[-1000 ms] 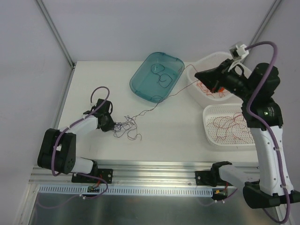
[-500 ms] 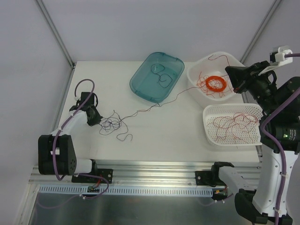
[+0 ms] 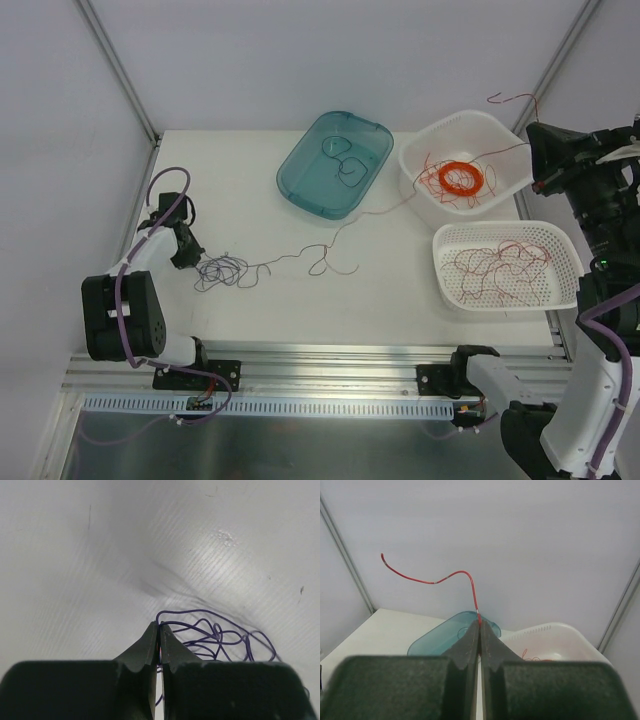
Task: Untangle the cables
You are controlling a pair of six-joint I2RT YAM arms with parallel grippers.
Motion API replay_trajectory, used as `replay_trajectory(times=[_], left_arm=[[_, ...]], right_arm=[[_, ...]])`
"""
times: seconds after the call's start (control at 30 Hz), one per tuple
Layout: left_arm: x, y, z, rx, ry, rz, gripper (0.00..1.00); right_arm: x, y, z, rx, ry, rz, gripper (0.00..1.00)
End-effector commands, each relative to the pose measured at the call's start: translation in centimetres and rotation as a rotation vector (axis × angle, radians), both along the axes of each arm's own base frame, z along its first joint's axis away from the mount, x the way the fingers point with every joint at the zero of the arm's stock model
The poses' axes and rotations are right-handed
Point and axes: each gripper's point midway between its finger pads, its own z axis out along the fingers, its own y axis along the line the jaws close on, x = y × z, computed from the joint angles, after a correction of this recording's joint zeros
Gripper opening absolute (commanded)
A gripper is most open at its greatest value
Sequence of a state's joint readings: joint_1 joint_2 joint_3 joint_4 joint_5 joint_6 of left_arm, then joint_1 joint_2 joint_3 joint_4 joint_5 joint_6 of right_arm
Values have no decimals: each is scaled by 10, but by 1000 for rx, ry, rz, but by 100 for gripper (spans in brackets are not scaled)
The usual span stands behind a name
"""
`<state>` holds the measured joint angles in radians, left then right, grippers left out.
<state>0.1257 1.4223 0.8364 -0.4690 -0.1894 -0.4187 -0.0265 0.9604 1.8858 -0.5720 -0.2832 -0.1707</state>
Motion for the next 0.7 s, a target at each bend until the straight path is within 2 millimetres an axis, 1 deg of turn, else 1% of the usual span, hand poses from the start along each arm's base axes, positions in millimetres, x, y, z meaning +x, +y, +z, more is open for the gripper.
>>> replay_trajectory(times=[0.0,0.03,0.1,0.17,0.2,0.27,0.3,0.37,0.47,0.5,0.57,0.6,0.63,0.67], left_arm=[[5,-10,9,-50,-25,-37,0],[2,-11,8,-53,-21,-42,0],[0,-8,7,-38,-15,-38,0],[0,-8,8,-35,-24,-39,0],[0,-9,10,-37,-31,-42,0],[1,-11,12,-46,-39,-47,0],[0,-12,11,-53,-38,-51,0],[0,-14,10,-59,-38,-63,0],[-4,-16,9,-69,-35,-73,0],[-4,-16,11,-67,-43,-73,0],[-6,-12,10,-42,-40,-67,0],[-7,-9,10,-29,-36,-63,0],[-7,-2,9,8,-26,-47,0],[-8,1,8,20,-16,-38,0]], right_arm=[[13,10,-10,10,31,63,1],[18,12,-18,10,53,75,1],[19,14,-27,6,77,87,1],[26,4,-39,7,109,30,1],[29,-6,-46,8,134,-26,1],[33,-16,-51,4,155,-83,1],[34,-18,-52,6,160,-94,1],[34,-21,-47,6,150,-112,1],[34,-29,-35,-4,127,-156,1],[31,-34,-25,-3,102,-187,1],[26,-41,-13,-24,64,-225,1],[23,-47,-4,-30,35,-262,1],[16,-51,8,-37,-1,-285,1],[13,-55,16,-63,-28,-309,1]])
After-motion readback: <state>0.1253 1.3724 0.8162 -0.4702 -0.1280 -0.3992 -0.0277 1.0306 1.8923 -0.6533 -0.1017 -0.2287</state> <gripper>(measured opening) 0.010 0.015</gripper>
